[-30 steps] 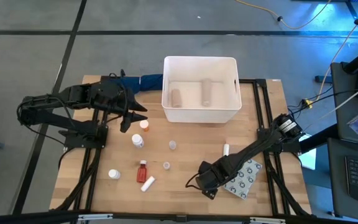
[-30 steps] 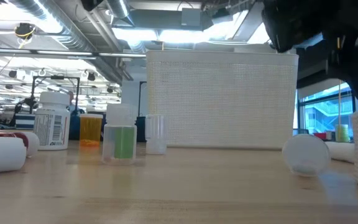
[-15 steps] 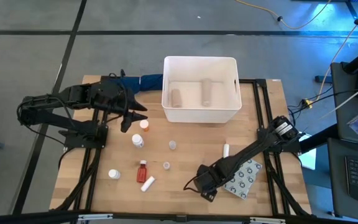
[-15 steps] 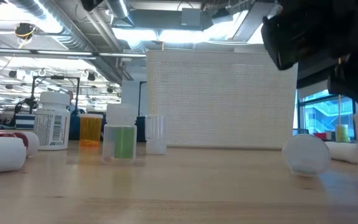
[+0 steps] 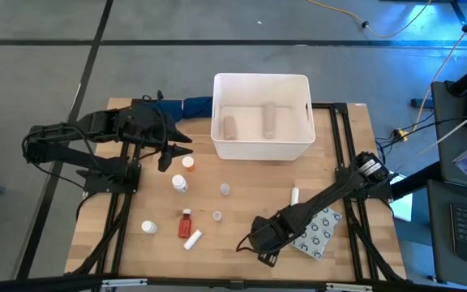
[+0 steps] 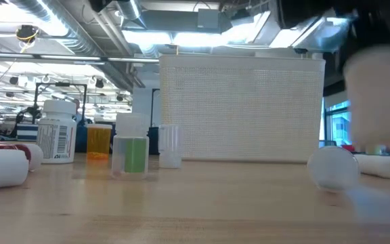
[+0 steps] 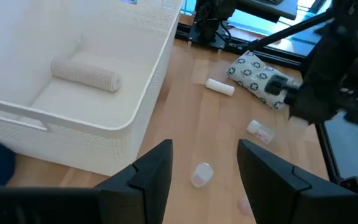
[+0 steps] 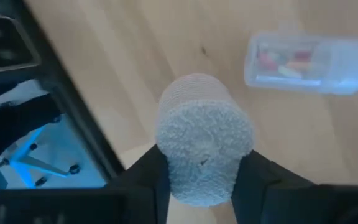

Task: Pick & place medical supplies in basket/bin
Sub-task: Put the white bandage into the white bin

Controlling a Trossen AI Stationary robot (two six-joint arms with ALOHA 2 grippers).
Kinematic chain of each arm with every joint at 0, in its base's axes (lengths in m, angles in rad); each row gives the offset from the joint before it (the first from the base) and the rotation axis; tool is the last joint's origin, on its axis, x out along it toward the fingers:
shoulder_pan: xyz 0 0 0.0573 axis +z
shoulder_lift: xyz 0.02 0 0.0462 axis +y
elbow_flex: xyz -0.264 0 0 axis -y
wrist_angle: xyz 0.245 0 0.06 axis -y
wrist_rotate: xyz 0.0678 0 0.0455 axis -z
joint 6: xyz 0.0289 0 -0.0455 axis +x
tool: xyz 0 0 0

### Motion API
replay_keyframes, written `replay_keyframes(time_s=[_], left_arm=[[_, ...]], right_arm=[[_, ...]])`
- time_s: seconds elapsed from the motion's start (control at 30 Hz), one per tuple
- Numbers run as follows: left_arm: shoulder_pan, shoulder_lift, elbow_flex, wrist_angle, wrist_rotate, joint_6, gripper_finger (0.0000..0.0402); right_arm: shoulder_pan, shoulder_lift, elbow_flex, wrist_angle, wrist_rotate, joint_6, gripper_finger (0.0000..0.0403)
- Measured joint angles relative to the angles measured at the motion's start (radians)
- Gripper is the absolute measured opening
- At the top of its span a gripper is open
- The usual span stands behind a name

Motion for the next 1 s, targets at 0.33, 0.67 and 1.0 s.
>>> replay_keyframes(time_s=[0.33,0.67,1.0], left_arm=[[0.0,-0.009,0.0,0.0,0.0,0.043,0.0173],[0.0,-0.086,0.0,0.001,-0.046,0.074,0.0173],[0.0,-0.113,0.001,0.003,-0.179,0.097,0.0173]], right_arm=[[-0.078,-0.001,0.412,-0.381,0.147,-0.148,0.0114],[-0.296,-0.004,0.854,-0.545,0.381,-0.306,0.0114],[-0.674,-0.043,0.823,-0.516,0.4,-0.482,0.0114]])
